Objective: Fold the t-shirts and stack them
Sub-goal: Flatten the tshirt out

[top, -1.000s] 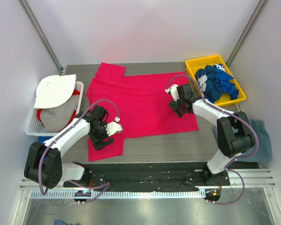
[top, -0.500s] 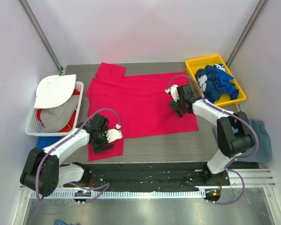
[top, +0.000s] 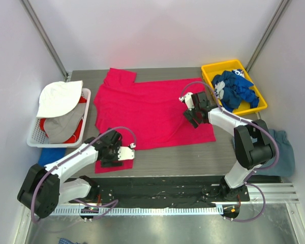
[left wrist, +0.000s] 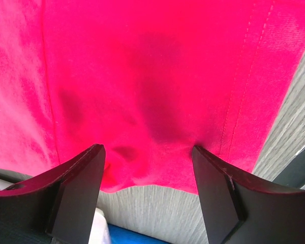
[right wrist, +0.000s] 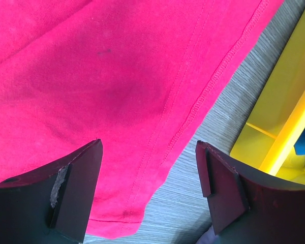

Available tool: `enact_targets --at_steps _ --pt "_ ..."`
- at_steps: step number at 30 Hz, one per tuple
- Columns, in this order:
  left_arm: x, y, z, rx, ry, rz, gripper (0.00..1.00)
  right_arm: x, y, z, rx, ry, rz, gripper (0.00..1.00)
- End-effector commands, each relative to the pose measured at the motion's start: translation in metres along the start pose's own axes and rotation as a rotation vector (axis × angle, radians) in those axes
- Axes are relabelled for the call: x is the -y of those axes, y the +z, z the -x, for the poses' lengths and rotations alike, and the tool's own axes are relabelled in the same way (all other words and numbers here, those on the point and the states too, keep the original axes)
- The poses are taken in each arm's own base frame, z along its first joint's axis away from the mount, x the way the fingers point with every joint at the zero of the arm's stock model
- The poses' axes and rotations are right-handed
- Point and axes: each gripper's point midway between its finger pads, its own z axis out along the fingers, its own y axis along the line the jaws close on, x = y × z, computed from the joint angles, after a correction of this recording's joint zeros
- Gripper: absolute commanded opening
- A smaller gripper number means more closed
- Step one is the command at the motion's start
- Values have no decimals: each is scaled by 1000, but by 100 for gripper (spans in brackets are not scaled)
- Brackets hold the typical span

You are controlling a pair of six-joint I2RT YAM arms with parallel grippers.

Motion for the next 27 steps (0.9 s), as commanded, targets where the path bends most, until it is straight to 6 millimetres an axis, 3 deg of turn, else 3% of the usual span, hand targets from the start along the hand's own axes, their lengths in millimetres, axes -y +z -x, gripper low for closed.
enact_targets --at_steps 1,13,27 --pt "21 7 -16 -61 80 -88 74 4 2 10 30 19 -24 81" --pt "37 -15 9 -9 90 -210 75 6 6 14 29 15 -30 81" --pt "57 -15 24 -4 94 -305 75 7 5 13 28 13 -39 81"
